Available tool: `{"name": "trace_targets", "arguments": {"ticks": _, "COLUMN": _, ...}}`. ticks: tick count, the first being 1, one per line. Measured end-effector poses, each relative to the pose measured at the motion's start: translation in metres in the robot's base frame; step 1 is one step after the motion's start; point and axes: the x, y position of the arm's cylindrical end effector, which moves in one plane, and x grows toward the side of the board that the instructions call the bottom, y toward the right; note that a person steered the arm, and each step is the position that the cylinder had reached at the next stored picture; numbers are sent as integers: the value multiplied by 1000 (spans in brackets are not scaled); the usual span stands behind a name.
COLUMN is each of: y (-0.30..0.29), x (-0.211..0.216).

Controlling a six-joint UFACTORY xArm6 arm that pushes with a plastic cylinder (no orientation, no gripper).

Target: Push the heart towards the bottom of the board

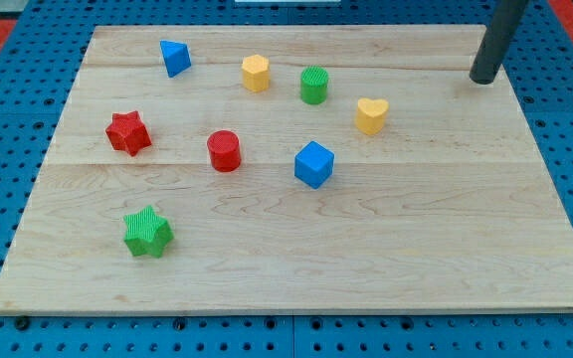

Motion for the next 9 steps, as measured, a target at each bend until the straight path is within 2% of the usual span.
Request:
{"name": "trace_targets", "arguments": {"ticks": 1, "y": -1, "x": 0}}
{"name": "trace_targets", "arguments": {"ticks": 4, "y": -90, "x": 8}}
{"name": "trace_targets", "arguments": {"ticks": 5, "y": -142, "x": 25}}
{"name": "trace_targets", "arguments": {"ticks": 7, "y": -145, "x": 60}}
{"name": "trace_targets", "arguments": {"ticks": 8, "y": -181, "x": 64}}
{"name": "trace_targets", "arguments": {"ticks": 9, "y": -147, "x": 118}}
